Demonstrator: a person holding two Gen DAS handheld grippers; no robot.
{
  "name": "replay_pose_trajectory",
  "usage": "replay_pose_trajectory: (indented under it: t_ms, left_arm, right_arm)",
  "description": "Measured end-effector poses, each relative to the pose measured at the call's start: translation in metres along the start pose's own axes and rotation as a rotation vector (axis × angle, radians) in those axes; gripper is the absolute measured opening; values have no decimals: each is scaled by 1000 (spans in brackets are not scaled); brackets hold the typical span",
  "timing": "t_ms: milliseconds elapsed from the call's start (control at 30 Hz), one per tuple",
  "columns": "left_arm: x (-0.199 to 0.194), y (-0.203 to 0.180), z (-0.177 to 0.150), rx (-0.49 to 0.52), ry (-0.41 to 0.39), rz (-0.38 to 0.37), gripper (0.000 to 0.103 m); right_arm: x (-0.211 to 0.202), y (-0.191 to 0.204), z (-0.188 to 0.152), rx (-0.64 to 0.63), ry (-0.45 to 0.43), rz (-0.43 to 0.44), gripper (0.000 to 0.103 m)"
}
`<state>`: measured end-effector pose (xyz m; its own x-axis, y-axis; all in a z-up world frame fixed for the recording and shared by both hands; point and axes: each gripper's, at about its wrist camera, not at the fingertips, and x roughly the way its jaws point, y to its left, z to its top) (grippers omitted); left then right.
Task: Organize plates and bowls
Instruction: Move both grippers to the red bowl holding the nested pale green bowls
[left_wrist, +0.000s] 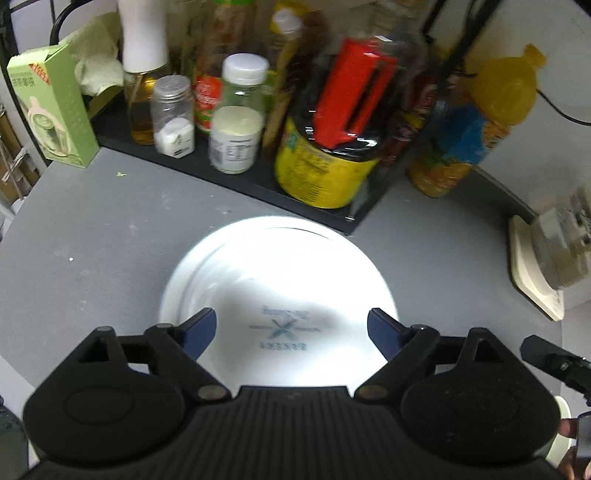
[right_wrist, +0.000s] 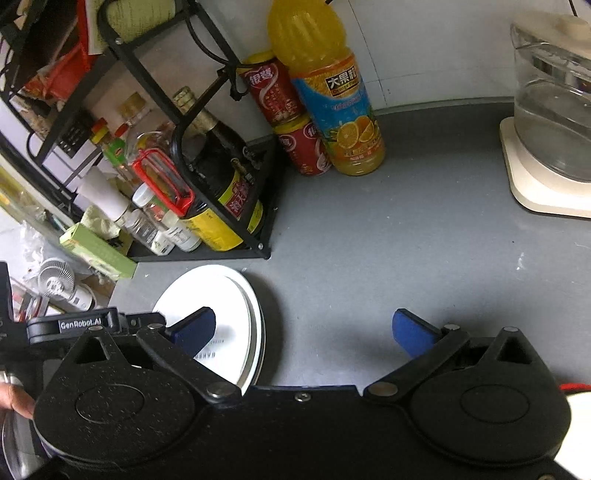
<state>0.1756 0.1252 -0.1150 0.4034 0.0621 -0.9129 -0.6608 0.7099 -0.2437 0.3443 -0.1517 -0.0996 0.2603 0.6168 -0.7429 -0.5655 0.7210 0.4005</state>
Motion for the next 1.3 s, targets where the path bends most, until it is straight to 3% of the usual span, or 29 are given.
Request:
replay_pose_trajectory:
  t_ms: [633,1300]
  left_arm:
    - [-40,-69,-51,96,-16,-98,88]
    - [-35,-154,-103,300,20,-268,88]
  right_arm:
    - [-85,-38,-38,26,-103,-30,103]
    - [-145,-102,-99,167,-169,-181,102]
